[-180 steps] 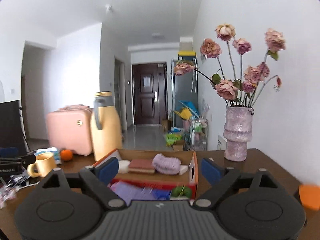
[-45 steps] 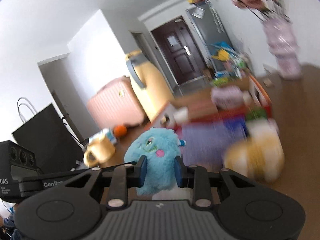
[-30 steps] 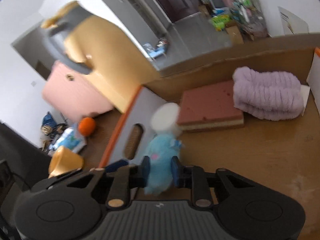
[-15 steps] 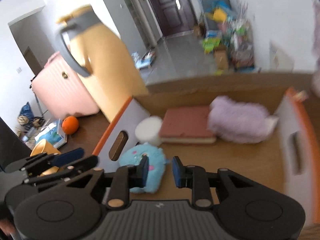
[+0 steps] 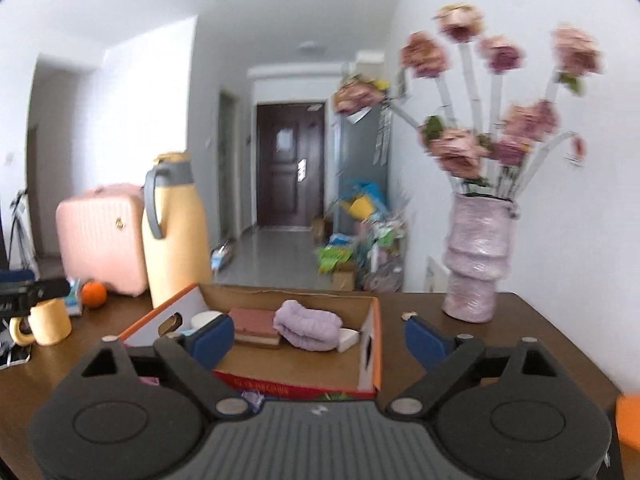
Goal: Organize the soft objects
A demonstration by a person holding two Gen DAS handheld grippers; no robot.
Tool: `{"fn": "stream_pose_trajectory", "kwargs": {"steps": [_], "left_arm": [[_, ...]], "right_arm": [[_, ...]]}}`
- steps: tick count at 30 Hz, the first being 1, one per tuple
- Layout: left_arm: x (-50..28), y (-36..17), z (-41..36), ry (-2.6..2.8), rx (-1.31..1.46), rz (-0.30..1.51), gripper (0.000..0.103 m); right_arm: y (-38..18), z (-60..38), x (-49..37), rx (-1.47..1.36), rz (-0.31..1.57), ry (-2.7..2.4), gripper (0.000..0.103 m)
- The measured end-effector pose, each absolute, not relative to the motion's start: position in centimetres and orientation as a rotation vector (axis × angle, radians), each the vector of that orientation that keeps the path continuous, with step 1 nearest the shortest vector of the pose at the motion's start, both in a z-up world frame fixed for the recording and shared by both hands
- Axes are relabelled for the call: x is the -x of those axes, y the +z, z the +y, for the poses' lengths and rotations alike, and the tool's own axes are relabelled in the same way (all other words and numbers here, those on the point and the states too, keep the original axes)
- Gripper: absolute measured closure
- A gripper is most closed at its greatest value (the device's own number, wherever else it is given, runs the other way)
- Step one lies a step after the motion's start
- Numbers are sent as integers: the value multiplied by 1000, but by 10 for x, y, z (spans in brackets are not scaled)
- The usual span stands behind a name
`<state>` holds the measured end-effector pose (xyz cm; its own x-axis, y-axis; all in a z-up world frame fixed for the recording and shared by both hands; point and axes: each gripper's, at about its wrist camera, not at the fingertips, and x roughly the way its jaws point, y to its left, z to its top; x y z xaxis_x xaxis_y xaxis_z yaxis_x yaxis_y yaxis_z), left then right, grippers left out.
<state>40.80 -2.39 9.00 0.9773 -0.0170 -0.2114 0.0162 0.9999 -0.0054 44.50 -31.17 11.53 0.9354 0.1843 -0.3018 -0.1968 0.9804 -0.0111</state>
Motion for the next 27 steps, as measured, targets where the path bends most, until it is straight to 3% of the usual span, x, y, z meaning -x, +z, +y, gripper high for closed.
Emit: {"fn": "stream_pose_trajectory", "kwargs": {"steps": [12, 21, 27], "left_arm": [[-327, 81, -36, -7, -25, 201, 5], [-211, 61, -33, -65, 16, 219, 1], [-151, 35, -30, -81, -8, 279, 0]], "right_arm": [[82, -323, -364, -28, 258, 144, 11], [82, -320, -270, 30, 193, 156, 10], [58, -318, -194, -15, 220, 238, 0]]}}
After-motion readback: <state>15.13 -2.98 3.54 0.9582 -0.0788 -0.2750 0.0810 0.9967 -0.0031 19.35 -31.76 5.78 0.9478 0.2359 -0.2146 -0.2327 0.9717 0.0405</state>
